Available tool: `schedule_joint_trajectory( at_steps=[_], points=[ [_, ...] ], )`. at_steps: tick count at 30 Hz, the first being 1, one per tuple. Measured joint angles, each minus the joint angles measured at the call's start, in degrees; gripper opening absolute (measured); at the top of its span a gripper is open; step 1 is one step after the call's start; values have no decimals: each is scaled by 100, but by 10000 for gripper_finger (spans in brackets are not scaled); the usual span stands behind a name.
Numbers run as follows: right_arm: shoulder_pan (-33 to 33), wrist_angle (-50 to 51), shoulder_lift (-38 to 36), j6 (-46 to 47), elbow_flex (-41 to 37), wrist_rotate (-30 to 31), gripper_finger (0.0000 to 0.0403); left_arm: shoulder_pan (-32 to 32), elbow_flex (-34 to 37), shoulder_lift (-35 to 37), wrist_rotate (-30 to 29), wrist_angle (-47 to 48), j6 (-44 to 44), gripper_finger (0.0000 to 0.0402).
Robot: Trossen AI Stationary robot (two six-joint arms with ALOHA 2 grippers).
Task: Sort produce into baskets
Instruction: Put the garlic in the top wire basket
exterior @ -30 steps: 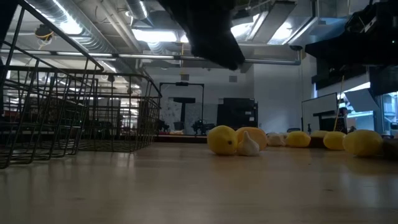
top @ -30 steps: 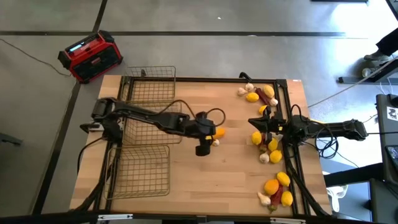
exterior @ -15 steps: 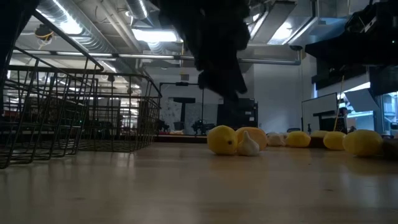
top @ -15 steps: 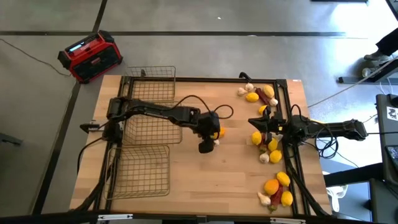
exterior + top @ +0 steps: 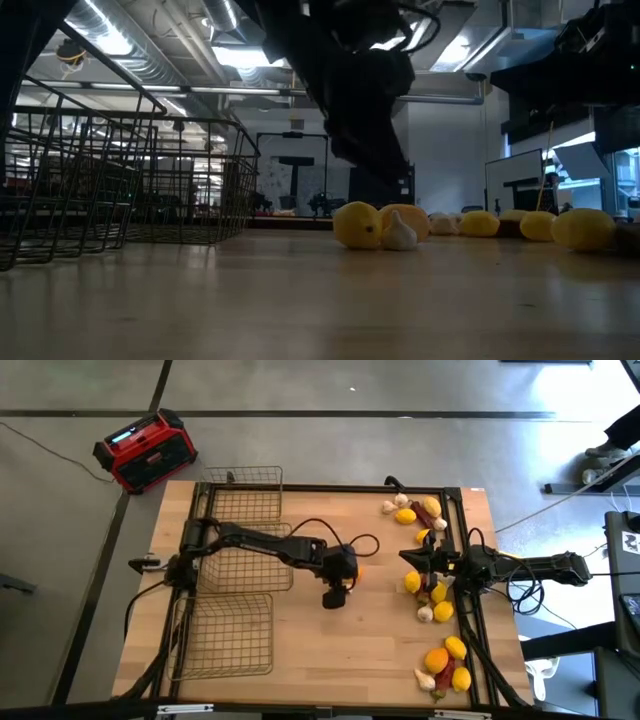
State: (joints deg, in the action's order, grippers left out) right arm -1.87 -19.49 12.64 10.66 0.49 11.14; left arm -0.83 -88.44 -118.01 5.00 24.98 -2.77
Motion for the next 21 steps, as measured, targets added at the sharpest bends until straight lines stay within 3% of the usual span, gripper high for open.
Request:
schedule_joint_trajectory(
  at_steps=[6, 21],
  points=[
    [0, 4, 0, 123, 0, -15, 16, 156, -2, -165, -278, -112, 423, 221],
    [0, 7, 0, 153, 0, 26, 16, 53, 0, -464, -291, -269, 851, 221]
  ],
)
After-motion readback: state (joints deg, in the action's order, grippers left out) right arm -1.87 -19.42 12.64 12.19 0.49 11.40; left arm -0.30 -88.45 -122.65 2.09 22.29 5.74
